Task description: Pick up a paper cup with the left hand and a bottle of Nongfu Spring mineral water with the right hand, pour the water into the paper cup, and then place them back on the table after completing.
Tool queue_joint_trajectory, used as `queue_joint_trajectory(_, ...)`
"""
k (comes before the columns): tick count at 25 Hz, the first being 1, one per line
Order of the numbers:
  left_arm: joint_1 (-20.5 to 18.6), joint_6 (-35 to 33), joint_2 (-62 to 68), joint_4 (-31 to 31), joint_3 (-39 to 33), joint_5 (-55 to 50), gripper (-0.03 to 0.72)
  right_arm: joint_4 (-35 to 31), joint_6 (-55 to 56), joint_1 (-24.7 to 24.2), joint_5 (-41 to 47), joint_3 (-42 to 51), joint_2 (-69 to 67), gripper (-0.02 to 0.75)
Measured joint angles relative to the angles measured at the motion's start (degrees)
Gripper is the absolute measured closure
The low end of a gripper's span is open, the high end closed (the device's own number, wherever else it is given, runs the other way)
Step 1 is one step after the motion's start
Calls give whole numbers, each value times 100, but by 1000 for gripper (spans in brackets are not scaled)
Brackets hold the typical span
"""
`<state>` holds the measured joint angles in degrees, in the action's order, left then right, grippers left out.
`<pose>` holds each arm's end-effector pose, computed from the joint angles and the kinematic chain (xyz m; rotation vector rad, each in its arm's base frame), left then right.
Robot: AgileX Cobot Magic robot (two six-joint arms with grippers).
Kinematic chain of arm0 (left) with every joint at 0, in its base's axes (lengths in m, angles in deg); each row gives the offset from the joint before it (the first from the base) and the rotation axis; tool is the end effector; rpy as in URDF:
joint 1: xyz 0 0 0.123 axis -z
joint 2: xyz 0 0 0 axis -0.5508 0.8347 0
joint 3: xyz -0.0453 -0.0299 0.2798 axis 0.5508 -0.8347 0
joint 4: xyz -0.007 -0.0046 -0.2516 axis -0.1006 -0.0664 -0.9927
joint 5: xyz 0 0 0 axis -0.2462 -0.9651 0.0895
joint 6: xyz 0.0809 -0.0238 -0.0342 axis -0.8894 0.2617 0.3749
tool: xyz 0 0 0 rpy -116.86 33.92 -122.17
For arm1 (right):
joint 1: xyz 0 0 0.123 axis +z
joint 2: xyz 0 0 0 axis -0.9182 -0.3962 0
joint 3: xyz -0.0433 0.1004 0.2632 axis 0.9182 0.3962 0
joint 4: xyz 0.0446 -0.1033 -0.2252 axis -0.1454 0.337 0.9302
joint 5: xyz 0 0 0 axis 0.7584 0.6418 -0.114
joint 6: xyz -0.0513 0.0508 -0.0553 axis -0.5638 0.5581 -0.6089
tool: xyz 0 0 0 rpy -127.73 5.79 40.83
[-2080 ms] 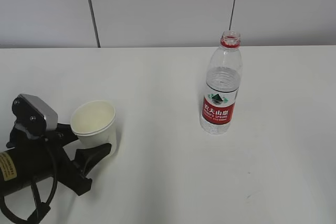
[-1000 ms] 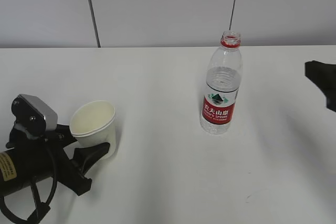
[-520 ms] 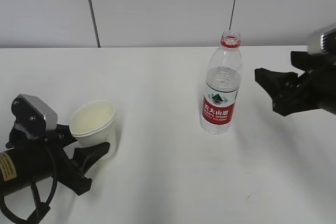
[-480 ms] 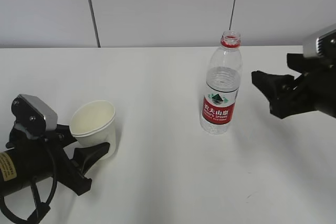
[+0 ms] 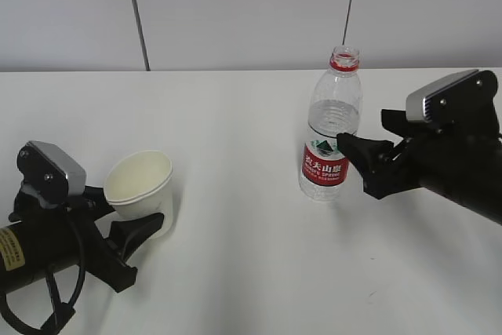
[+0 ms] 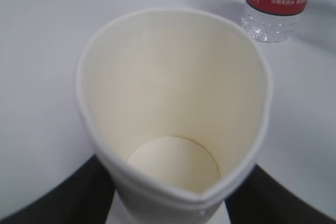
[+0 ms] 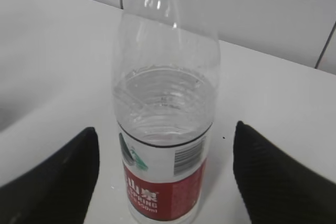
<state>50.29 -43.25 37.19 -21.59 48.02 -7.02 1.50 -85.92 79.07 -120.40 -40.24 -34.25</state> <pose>0.2205 -0.1052 0.0974 0.6770 1.8524 -0.5174 0.2663 0.0817 0.1647 -0.5354 1.7793 0.2573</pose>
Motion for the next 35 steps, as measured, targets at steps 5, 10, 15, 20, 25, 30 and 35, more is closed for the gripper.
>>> queue_joint_trajectory(5, 0, 0, 0, 0, 0, 0, 295, 0, 5, 0, -1132, -21, -912, 150)
queue_joint_trajectory(10, 0, 0, 0, 0, 0, 0, 295, 0, -33, 0, -1698, -109, -1640, 150)
queue_joint_trajectory(15, 0, 0, 0, 0, 0, 0, 295, 0, -46, 0, -1716, -295, -2072, 150)
queue_joint_trajectory(20, 0, 0, 0, 0, 0, 0, 295, 25, -60, 0, -1725, -595, -2251, 150)
queue_joint_trajectory(25, 0, 0, 0, 0, 0, 0, 295, 222, -71, 0, -1751, -928, -2477, 150)
queue_joint_trajectory(30, 0, 0, 0, 0, 0, 0, 295, 262, -71, 0, -1778, -1193, -2699, 150)
queue_joint_trajectory(35, 0, 0, 0, 0, 0, 0, 295, 299, -71, 0, -1801, -1494, -2888, 150)
